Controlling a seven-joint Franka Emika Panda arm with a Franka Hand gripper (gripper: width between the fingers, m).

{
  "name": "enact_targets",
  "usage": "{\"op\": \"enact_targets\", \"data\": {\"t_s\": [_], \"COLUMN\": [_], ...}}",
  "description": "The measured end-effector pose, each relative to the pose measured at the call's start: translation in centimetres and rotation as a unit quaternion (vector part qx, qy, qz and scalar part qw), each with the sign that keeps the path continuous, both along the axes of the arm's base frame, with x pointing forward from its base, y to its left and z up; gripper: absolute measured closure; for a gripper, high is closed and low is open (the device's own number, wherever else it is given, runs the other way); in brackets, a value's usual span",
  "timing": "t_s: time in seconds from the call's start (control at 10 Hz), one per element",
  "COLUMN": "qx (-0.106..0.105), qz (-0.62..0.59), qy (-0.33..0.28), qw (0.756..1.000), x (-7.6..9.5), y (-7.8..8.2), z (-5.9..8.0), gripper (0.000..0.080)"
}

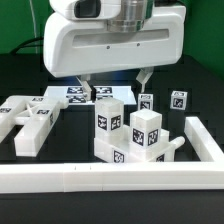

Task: Assemble chair

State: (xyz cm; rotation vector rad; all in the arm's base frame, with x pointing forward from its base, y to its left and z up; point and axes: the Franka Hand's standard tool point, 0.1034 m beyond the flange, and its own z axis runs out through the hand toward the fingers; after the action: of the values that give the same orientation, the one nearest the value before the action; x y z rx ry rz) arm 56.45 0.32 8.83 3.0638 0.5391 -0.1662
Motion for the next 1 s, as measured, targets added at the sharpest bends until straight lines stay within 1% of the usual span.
{"op": "enact_targets", "data": {"t_s": [0.6,0.8,0.9,1.0], "qx": [-0.001,-0.003,-0.004,-0.004], "qz": [-0.011,-0.132,-0.17,-0.213], "qy": [-0.001,-0.002,-0.001,-0.001], "qw": [1.0,0.991,0.986,0.977], "x": [-0.02,-0.46,-0.69,-0.69], "y": [-0.03,-0.43,-0.9,-0.86], "z": [0.03,-0.13,-0.27,-0.28], "gripper": [0.0151,0.0151,0.0151,0.0151]}}
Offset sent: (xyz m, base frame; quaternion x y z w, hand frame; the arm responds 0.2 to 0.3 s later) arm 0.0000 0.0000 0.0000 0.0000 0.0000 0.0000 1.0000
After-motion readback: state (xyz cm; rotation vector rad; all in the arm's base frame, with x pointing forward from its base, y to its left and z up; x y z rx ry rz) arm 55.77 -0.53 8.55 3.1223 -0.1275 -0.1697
